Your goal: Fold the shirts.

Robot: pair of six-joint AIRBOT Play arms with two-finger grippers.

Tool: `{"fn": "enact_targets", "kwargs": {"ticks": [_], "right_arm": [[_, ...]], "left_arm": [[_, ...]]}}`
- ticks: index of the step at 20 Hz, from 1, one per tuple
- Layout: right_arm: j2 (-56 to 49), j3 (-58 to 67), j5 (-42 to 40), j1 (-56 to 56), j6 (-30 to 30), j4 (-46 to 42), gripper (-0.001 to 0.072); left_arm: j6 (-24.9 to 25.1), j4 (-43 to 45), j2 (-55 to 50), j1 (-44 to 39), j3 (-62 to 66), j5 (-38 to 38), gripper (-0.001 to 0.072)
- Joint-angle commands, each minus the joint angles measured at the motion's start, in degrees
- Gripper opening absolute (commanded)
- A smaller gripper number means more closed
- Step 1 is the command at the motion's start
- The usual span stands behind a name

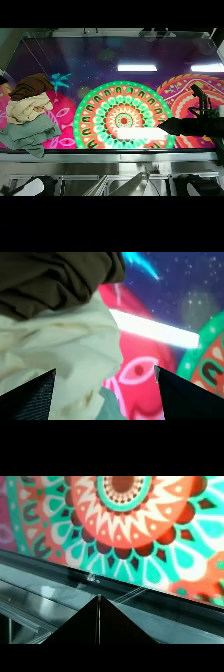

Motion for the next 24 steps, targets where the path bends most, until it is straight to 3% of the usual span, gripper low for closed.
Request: {"fn": "enact_targets", "kwargs": {"ticks": [1, 6, 10, 11, 12, 13, 14, 18, 24], "right_arm": [[0.04, -0.02, 0.00, 0.07, 0.07, 0.02, 0.0022], [0.04, -0.02, 0.00, 0.07, 0.09, 0.02, 0.0022], [0.04, -0.02, 0.00, 0.07, 0.07, 0.02, 0.0022], [0.04, -0.02, 0.00, 0.07, 0.07, 0.00, 0.0022], [0.04, -0.02, -0.02, 0.07, 0.07, 0.00, 0.0022], [0.04, -0.02, -0.02, 0.07, 0.07, 0.02, 0.0022], [0.04, -0.02, -0.02, 0.07, 0.07, 0.00, 0.0022], [0.04, -0.02, -1.07, 0.07, 0.09, 0.07, 0.0022], [0.04, -0.02, -0.61, 0.04, 0.04, 1.70, 0.0022]], "left_arm": [[-1.09, -1.99, -22.10, 0.13, 15.82, 0.15, 0.0720], [-2.29, -0.85, -41.79, -2.49, 29.16, -3.37, 0.0720], [-2.36, 9.29, -47.47, -6.05, 33.88, -3.89, 0.0717], [-2.78, 10.14, -47.91, -6.82, 33.81, -3.82, 0.0662], [-3.52, 10.10, -48.15, -7.63, 33.79, -3.93, 0.0399], [-3.63, 9.92, -48.06, -8.39, 33.81, -4.22, 0.0044], [-3.74, 9.68, -47.50, -9.16, 33.81, -4.22, 0.0012], [-3.78, 6.38, -39.76, -13.60, 33.83, -3.61, 0.0017], [-2.93, -27.30, -19.39, -21.55, 33.81, -4.92, 0.0019]]}}
